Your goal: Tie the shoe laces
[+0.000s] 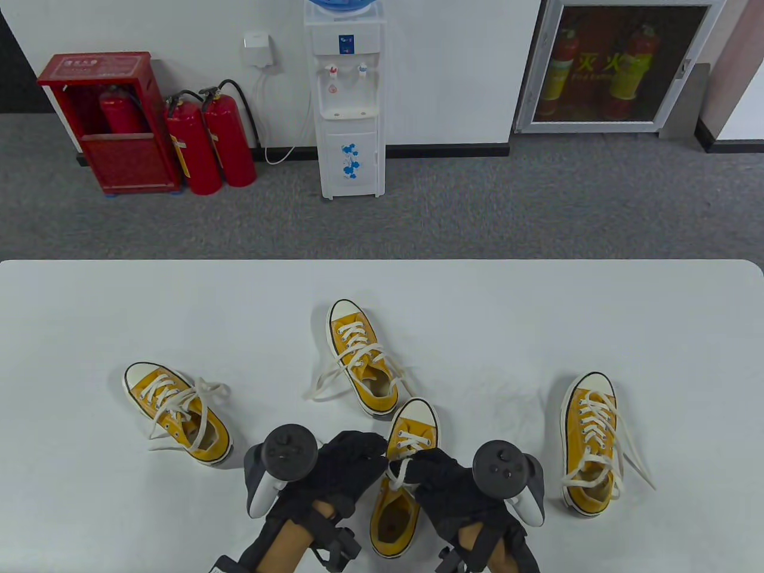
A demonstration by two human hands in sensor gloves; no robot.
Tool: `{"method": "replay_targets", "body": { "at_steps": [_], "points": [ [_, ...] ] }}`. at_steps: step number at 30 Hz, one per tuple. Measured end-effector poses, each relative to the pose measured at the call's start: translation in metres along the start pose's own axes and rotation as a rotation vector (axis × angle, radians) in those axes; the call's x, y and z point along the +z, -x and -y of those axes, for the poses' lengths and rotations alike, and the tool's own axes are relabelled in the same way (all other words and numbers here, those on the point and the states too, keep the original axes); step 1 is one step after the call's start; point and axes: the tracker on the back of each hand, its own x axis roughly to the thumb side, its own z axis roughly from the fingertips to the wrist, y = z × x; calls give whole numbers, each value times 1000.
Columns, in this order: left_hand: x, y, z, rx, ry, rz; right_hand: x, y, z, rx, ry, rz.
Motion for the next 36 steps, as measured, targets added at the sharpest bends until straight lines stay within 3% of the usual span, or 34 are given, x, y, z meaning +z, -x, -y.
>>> {"method": "replay_targets", "body": {
  "at_steps": [10,22,36],
  "points": [
    [1,-5,8,16,0,-5,1,-2,-1,62,16,10],
    [1,-1,-4,-179,-82,-38,3,7,14,-32,-50,-65],
    [0,4,-15,-292,-33,-84,8,21,38,-107,60,-135]
  ]
}}
